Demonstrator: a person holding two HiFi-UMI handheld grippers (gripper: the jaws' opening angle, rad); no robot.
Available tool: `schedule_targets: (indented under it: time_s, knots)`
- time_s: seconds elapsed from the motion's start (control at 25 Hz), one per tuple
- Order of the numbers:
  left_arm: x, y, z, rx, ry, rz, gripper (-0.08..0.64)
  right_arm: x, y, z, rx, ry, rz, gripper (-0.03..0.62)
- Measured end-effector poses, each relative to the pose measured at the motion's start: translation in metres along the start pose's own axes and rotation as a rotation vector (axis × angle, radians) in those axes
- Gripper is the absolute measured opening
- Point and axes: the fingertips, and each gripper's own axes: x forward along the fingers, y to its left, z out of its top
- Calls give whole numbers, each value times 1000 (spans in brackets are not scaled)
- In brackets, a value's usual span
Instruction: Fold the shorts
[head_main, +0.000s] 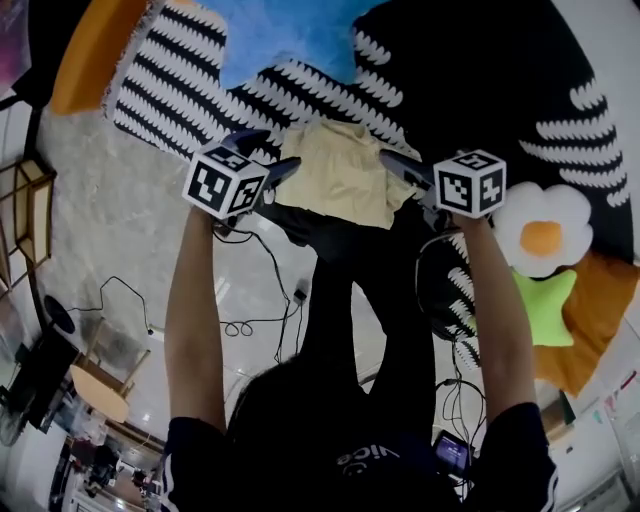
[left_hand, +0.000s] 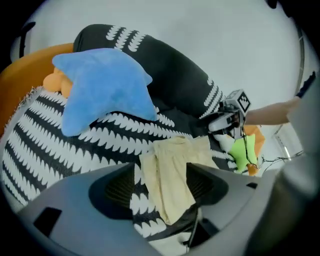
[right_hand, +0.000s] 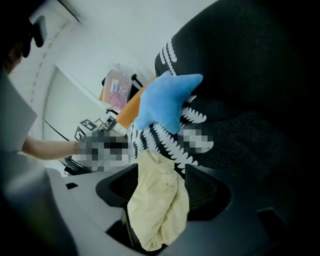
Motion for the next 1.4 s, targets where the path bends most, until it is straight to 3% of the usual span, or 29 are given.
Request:
schedule_targets:
  time_s: [0.16, 0.28, 0.36, 0.44, 0.52, 0.6, 0.68, 0.8, 0.92, 1.0, 1.08, 1.12, 1.2, 1.4]
  knots:
    - [-9, -12, -62, 29, 114, -11, 304, -22, 20, -41, -54, -37, -6, 221]
    - [0, -33, -110, 41, 219, -48, 304, -24, 37, -94, -74, 12, -28, 176]
    - [11, -41, -128, 47, 245, -38, 298, -19, 42, -132, -66, 75, -63, 175]
    - [25, -41, -137, 70, 245, 18, 220, -9, 38, -166, -55, 151, -125, 200]
    - [38, -37, -145, 117, 256, 102, 137, -3, 30, -189, -35, 215, -191, 176]
    - [43, -36, -144, 160, 280, 178, 85, -5, 27, -194, -26, 249, -211, 38]
    - [43, -34, -137, 193, 302, 202, 21, -12, 28, -184, -82, 263, -186, 34]
    - [33, -28, -139, 270, 332, 167, 14, -20, 24, -182, -197, 285, -158, 31]
    - [24, -28, -143, 314, 328, 135, 14, -25, 11, -193, -171, 285, -151, 26]
    - [19, -26, -145, 296, 328, 157, 21, -27, 6, -204, -186, 323, -184, 25]
    - [10, -14, -151, 223, 328, 228, 36, -29, 5, -216, -218, 373, -223, 10]
    - [5, -9, -154, 174, 315, 256, 43, -30, 8, -218, -209, 372, -227, 33]
    - [-3, -9, -156, 87, 269, 269, 90, -34, 17, -210, -144, 315, -216, 178]
    - [-25, -42, -124, -15, 89, 264, 191, -62, 36, -164, -79, 114, -259, 227]
